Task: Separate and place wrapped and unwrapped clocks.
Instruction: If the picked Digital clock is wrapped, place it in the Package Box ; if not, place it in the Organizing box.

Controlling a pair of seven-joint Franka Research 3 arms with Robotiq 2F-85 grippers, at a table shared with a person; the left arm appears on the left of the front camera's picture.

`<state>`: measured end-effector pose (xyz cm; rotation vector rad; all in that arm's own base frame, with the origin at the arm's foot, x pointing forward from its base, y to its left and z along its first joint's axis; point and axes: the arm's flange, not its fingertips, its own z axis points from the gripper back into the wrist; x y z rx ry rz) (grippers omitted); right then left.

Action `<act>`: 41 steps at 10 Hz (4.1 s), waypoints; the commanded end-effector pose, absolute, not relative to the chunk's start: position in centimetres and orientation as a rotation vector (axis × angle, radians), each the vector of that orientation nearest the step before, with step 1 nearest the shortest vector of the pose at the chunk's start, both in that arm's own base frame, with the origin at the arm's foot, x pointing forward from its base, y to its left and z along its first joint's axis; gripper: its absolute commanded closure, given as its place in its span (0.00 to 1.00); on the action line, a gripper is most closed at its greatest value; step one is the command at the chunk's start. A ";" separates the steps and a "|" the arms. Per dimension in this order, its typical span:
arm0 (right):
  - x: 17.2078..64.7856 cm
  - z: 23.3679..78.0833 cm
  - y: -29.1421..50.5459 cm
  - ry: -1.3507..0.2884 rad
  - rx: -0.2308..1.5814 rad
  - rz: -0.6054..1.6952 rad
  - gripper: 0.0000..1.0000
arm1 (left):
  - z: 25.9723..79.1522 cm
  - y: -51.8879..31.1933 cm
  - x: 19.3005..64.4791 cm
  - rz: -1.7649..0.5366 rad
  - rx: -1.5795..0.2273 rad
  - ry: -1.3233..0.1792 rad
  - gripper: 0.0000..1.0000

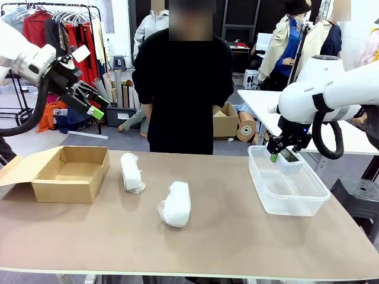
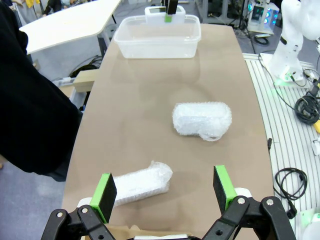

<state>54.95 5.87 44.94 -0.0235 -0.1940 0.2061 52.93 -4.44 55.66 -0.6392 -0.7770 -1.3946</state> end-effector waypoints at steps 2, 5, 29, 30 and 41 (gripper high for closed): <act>55.7 44.4 5.4 -0.210 -0.034 0.196 1.00 | 55.9 -4.4 52.9 -1.395 -0.637 -0.782 0.00; 57.7 43.4 4.3 -0.181 -0.052 0.154 1.00 | 55.9 -4.4 52.9 -1.395 -0.637 -0.782 0.00; 62.6 32.9 2.6 -0.049 -0.107 -0.020 1.00 | 55.9 -4.4 52.9 -1.395 -0.637 -0.782 0.00; 62.4 32.7 2.7 -0.045 -0.107 -0.021 1.00 | 55.9 -4.4 52.9 -1.395 -0.637 -0.782 0.00; 62.1 32.1 2.7 -0.003 -0.100 -0.011 0.00 | 55.9 -4.4 52.9 -1.395 -0.637 -0.782 0.00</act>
